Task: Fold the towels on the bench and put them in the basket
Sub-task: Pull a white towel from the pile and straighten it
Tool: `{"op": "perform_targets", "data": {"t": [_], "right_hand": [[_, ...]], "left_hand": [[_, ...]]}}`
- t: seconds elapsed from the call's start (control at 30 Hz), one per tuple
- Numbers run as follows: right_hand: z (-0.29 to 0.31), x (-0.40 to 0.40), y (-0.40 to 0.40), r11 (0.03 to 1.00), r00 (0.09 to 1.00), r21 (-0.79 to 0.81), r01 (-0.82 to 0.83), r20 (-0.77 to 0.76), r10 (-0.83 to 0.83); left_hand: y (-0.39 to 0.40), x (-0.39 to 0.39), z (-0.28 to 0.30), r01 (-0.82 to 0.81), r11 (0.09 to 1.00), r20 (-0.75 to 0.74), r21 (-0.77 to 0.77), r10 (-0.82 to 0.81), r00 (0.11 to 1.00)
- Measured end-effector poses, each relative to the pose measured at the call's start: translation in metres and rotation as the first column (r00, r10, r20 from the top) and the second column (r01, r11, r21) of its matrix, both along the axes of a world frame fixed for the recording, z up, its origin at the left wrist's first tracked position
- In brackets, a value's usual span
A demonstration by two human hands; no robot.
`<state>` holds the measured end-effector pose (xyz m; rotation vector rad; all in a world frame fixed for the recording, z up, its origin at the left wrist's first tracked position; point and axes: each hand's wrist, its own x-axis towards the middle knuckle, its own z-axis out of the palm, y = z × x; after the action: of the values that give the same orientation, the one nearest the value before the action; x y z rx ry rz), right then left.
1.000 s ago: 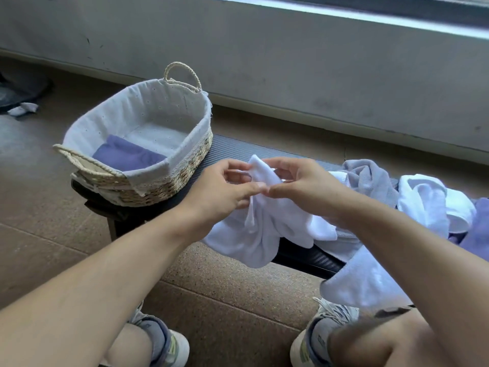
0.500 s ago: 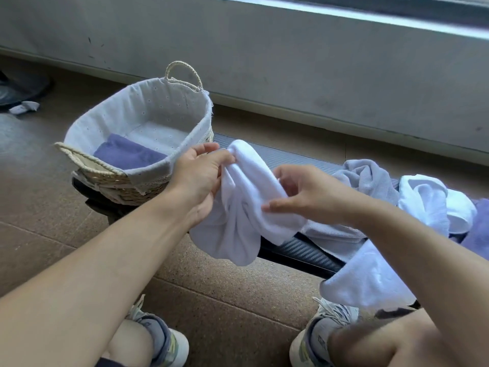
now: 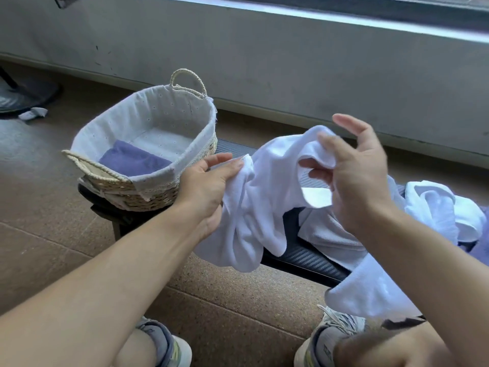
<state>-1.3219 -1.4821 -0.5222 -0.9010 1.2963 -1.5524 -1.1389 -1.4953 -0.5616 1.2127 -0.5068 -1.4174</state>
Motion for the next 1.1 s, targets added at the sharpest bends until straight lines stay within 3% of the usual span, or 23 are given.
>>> {"op": "perform_targets", "data": {"t": [0.07,0.17,0.27,0.3,0.33,0.4,0.53,0.63,0.7,0.77,0.8,0.87,0.93,1.03,1.1], "right_hand": [[0.006,-0.003,0.004,0.998,0.998,-0.066,-0.011,-0.058,0.008],[0.005,-0.005,0.010,0.942,0.907,-0.039,-0.333,-0.285,0.309],[-0.005,-0.004,0.019,0.778,0.560,0.128,-0.615,-0.624,0.545],[-0.009,-0.003,0.021,0.755,0.457,0.180,-0.630,-0.701,0.548],[-0.013,-0.001,0.022,0.762,0.411,0.195,-0.617,-0.746,0.524],[-0.019,0.005,0.021,0.831,0.479,0.134,-0.539,-0.763,0.433],[-0.019,0.010,0.014,0.936,0.724,0.044,-0.350,-0.621,0.300],[-0.018,0.010,0.013,0.951,0.716,0.069,-0.301,-0.643,0.273],[-0.017,0.010,0.013,0.965,0.677,0.064,-0.254,-0.701,0.225],[-0.014,0.008,0.010,0.975,0.600,0.019,-0.223,-0.785,0.153],[-0.013,0.006,0.009,0.973,0.545,-0.007,-0.229,-0.830,0.123],[-0.012,0.005,0.006,0.962,0.437,-0.023,-0.271,-0.894,0.102],[-0.010,0.005,0.006,0.941,0.413,-0.049,-0.334,-0.905,0.099],[-0.010,0.010,0.012,0.920,0.531,-0.076,-0.384,-0.833,0.153],[-0.010,0.012,0.013,0.914,0.554,-0.020,-0.406,-0.801,0.228]], "left_hand": [[-0.003,0.002,-0.001,-0.062,0.998,-0.001,0.018,0.062,0.998],[-0.004,0.002,0.000,-0.080,0.997,-0.002,0.018,0.080,0.997],[0.000,0.002,0.003,-0.021,1.000,0.005,0.012,0.021,1.000],[0.003,0.002,0.006,0.019,1.000,-0.006,0.010,-0.019,1.000],[0.006,0.002,0.009,0.072,0.997,-0.018,0.001,-0.072,0.997],[0.013,0.000,0.014,0.203,0.979,-0.045,-0.029,-0.204,0.978],[0.023,-0.005,0.020,0.382,0.921,-0.006,-0.075,-0.384,0.923],[0.024,-0.005,0.016,0.386,0.918,0.157,-0.093,-0.369,0.916],[0.020,0.000,0.008,0.337,0.936,0.400,-0.106,-0.270,0.876],[0.018,0.006,0.005,0.303,0.943,0.590,-0.134,-0.170,0.789],[0.019,0.008,0.007,0.292,0.945,0.615,-0.144,-0.146,0.775],[0.022,0.009,0.012,0.275,0.950,0.560,-0.148,-0.149,0.815],[0.025,0.008,0.017,0.250,0.960,0.459,-0.122,-0.169,0.872],[0.027,0.005,0.018,0.155,0.984,0.308,-0.085,-0.122,0.944],[0.027,0.003,0.018,0.085,0.994,0.210,-0.065,-0.070,0.975]]}}
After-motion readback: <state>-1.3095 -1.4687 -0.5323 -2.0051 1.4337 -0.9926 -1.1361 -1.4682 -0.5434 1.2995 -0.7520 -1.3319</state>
